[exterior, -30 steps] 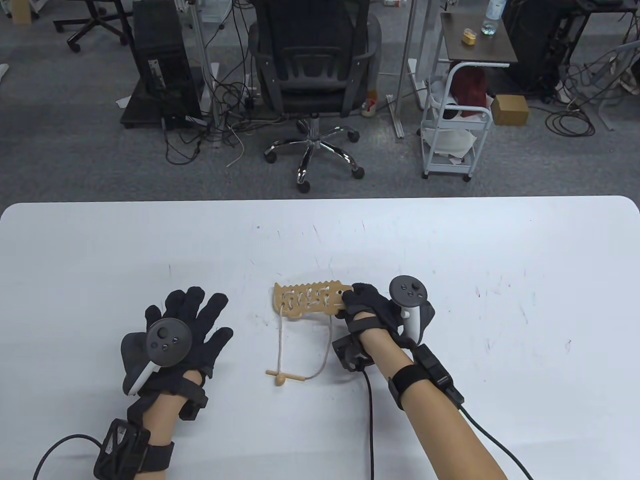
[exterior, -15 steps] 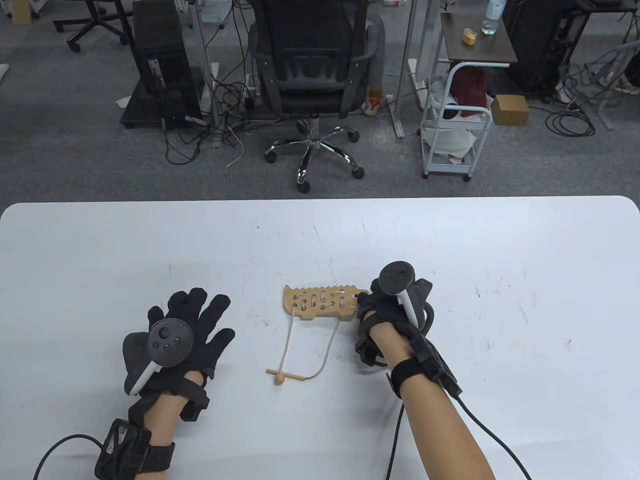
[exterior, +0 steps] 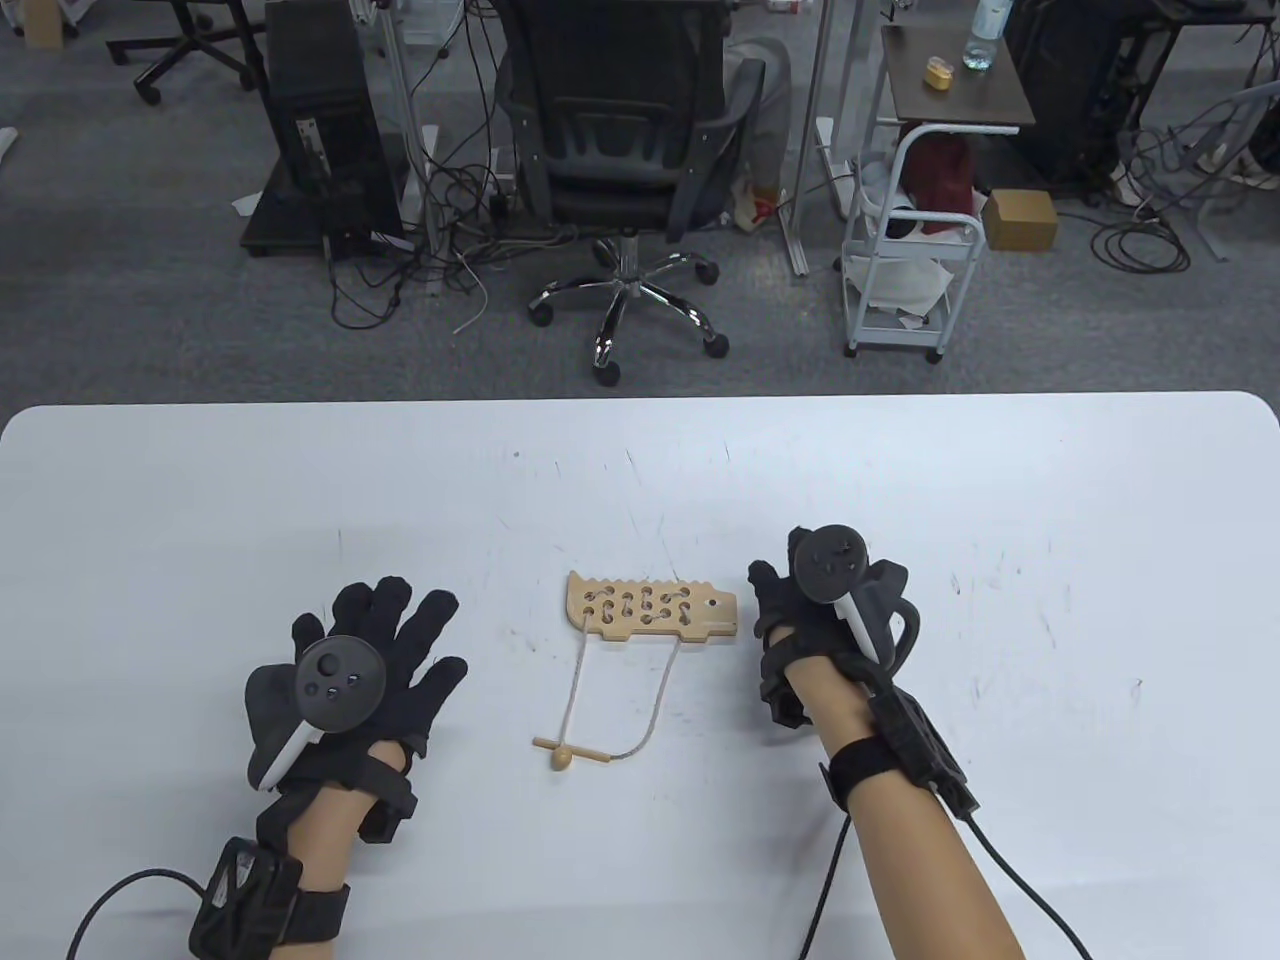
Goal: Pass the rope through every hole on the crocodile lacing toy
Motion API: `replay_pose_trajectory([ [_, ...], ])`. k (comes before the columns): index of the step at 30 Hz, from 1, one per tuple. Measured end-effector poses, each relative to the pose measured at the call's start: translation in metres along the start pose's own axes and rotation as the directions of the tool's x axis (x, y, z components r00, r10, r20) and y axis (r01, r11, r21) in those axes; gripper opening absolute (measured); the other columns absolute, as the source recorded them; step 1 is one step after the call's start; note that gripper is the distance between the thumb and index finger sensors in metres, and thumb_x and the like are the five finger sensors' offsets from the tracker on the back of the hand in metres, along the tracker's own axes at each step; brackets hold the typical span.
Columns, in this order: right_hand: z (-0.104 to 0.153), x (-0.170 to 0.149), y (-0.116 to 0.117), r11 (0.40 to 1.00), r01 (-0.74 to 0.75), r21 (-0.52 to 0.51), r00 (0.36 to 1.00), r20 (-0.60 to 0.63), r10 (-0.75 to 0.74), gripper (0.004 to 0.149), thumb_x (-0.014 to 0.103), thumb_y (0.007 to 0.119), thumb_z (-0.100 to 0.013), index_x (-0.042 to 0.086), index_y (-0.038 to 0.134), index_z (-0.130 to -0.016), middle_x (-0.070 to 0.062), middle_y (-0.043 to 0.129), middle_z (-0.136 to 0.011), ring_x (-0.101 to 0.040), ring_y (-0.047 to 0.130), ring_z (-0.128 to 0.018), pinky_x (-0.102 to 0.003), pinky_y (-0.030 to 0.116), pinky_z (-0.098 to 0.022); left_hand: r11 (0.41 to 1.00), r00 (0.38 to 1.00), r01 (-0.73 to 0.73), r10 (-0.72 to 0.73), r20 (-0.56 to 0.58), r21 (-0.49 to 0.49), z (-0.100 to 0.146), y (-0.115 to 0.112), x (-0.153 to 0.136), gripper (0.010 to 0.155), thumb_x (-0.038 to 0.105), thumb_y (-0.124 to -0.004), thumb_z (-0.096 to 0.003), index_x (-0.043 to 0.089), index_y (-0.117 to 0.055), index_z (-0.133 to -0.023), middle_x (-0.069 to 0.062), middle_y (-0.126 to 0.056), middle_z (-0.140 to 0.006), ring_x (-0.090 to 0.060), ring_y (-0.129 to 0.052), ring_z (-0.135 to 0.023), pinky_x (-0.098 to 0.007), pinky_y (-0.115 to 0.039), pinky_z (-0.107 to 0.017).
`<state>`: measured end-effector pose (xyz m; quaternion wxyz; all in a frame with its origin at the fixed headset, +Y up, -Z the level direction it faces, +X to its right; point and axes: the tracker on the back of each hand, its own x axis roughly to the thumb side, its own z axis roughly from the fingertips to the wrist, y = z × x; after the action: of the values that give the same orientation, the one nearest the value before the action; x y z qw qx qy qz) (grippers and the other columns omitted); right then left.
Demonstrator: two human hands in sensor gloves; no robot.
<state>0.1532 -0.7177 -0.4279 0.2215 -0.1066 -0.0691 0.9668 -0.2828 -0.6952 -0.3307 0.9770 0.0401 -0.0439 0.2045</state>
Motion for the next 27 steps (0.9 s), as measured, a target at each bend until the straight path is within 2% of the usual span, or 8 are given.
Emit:
replay_pose_trajectory([
  [3,0.009,-0.001,-0.010,0.992,-0.126,-0.024,0.989,0.074,0.128,0.079,0.056,0.079,-0.045,0.015,0.048,-0.105,-0.015,0.057,-0.108,-0.044,0.051,-0.098,-0.064,0.032,-0.070,1.000,1.000,0.008,-0.008,-0.002,-0.007,0.000,0.000,0.000,0.069,0.062,-0.075,-0.0424,0.052,-0.055,-0.108,0.002,-0.041,-0.122,-0.033,-0.026,-0.117,-0.067,-0.014,-0.076],
  [8,0.030,-0.002,-0.025,0.986,-0.161,-0.031,0.963,0.215,0.164,0.088,0.068,0.079,-0.043,0.018,0.047,-0.107,-0.014,0.044,-0.113,-0.044,0.037,-0.103,-0.065,0.023,-0.070,1.000,1.000,0.016,-0.016,-0.004,-0.010,0.000,0.000,0.001,0.069,0.062,-0.075,-0.0422,0.052,-0.055,-0.107,0.003,-0.038,-0.122,-0.032,-0.022,-0.116,-0.066,-0.013,-0.076],
  [10,0.041,-0.002,-0.033,0.974,-0.222,-0.042,0.936,0.270,0.225,0.089,0.071,0.077,-0.043,0.020,0.043,-0.108,-0.012,0.039,-0.115,-0.043,0.031,-0.104,-0.066,0.019,-0.069,1.000,1.000,0.017,-0.017,-0.007,-0.010,0.000,0.000,0.001,0.069,0.062,-0.075,-0.0422,0.052,-0.054,-0.108,0.003,-0.038,-0.122,-0.032,-0.022,-0.116,-0.066,-0.012,-0.076],
  [13,0.055,-0.003,-0.041,0.974,-0.222,-0.054,0.915,0.334,0.227,0.090,0.073,0.074,-0.044,0.021,0.039,-0.109,-0.012,0.032,-0.116,-0.043,0.022,-0.104,-0.066,0.012,-0.065,1.000,1.000,0.021,-0.021,-0.011,-0.011,0.000,-0.001,0.001,0.069,0.062,-0.075,-0.0421,0.052,-0.054,-0.107,0.004,-0.037,-0.122,-0.033,-0.021,-0.116,-0.066,-0.012,-0.075],
  [15,0.064,-0.004,-0.046,0.962,-0.263,-0.074,0.889,0.369,0.271,0.092,0.078,0.069,-0.045,0.023,0.035,-0.110,-0.011,0.028,-0.116,-0.043,0.018,-0.104,-0.066,0.013,-0.064,1.000,1.000,0.022,-0.022,-0.013,-0.012,0.000,-0.001,0.001,0.069,0.063,-0.075,-0.0423,0.052,-0.054,-0.108,0.004,-0.037,-0.122,-0.032,-0.021,-0.116,-0.066,-0.011,-0.075],
  [22,0.103,-0.011,-0.050,0.970,-0.238,-0.058,0.876,0.418,0.240,0.089,0.076,0.067,-0.047,0.024,0.033,-0.110,-0.010,0.025,-0.117,-0.043,0.013,-0.104,-0.066,0.010,-0.064,1.000,0.999,0.018,-0.019,-0.029,-0.019,0.000,-0.002,0.000,0.070,0.063,-0.075,-0.0419,0.053,-0.054,-0.108,0.005,-0.036,-0.122,-0.033,-0.019,-0.115,-0.067,-0.008,-0.073],
  [27,0.117,-0.016,-0.045,0.977,-0.206,-0.050,0.881,0.425,0.208,0.089,0.077,0.067,-0.046,0.026,0.033,-0.111,-0.009,0.024,-0.118,-0.043,0.012,-0.104,-0.065,0.008,-0.063,1.000,0.999,0.015,-0.016,-0.033,-0.027,-0.002,-0.002,-0.003,0.070,0.064,-0.074,-0.0418,0.054,-0.053,-0.108,0.006,-0.036,-0.123,-0.032,-0.020,-0.116,-0.067,-0.008,-0.073],
])
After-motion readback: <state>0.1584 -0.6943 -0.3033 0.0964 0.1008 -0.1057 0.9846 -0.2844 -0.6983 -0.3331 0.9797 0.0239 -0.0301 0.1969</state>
